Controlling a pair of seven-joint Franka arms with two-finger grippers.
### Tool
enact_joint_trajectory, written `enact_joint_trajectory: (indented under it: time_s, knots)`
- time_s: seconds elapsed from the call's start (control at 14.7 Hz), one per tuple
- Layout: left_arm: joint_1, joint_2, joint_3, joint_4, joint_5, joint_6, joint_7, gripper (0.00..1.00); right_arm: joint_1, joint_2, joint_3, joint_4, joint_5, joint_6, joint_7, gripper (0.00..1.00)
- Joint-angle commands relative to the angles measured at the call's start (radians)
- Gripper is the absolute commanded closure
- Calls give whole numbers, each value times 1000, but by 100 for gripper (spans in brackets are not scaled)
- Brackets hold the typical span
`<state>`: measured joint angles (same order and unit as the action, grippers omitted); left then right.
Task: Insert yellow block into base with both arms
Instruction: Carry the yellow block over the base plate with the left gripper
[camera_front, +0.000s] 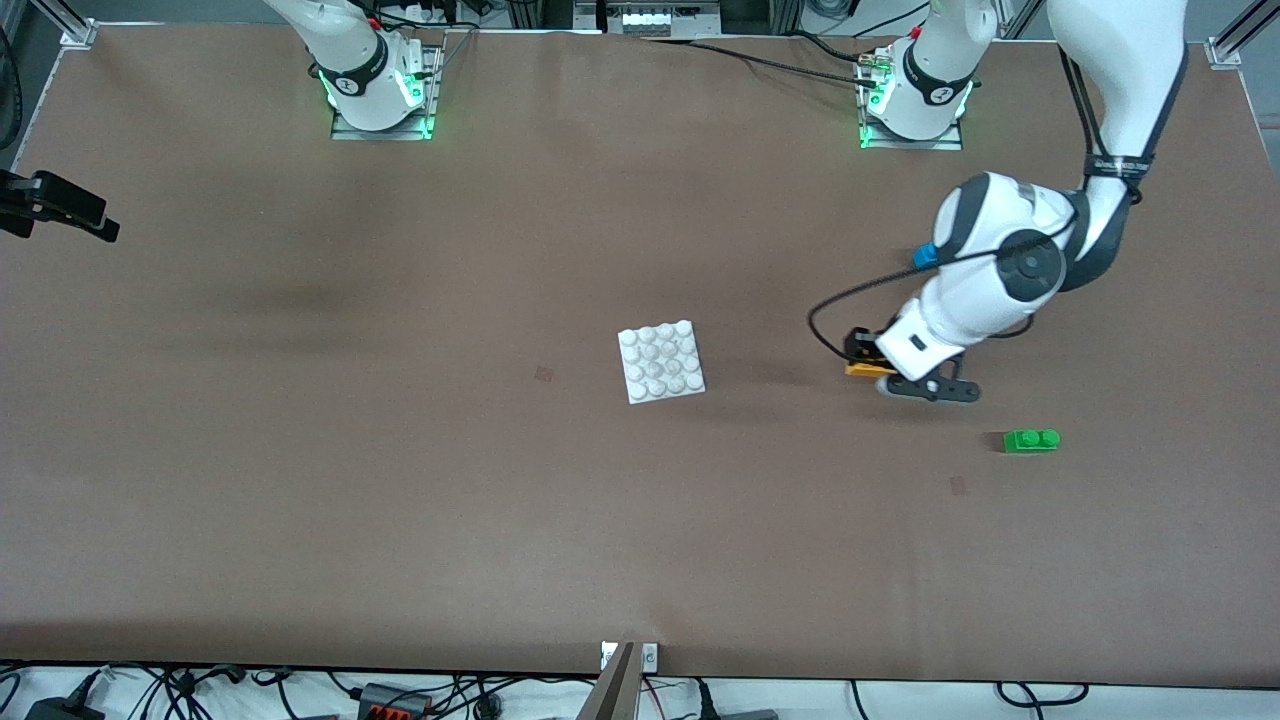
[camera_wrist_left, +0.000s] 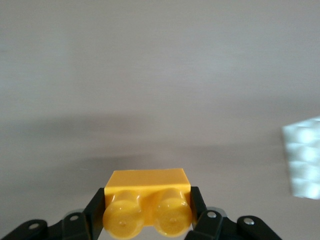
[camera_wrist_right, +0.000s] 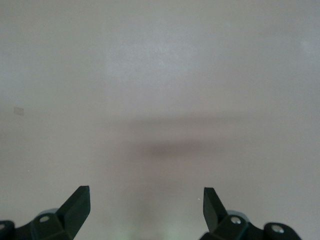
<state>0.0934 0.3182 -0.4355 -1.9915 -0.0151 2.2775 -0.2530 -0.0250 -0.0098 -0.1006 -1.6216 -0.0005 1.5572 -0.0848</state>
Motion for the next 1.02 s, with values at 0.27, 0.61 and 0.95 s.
enact_joint_trajectory:
  time_s: [0.27, 0.61, 0.95]
  knots:
    - [-147, 152, -88, 196, 21, -59, -401, 37, -19, -19, 15, -12, 16, -6, 0, 0]
    - [-270, 249, -74, 281, 23, -14, -580, 37, -18, -13, 15, -11, 14, 1, 0, 0]
    - [-503, 303, 116, 333, 21, 79, -664, 37, -12, -13, 18, -11, 14, 0, 0, 0]
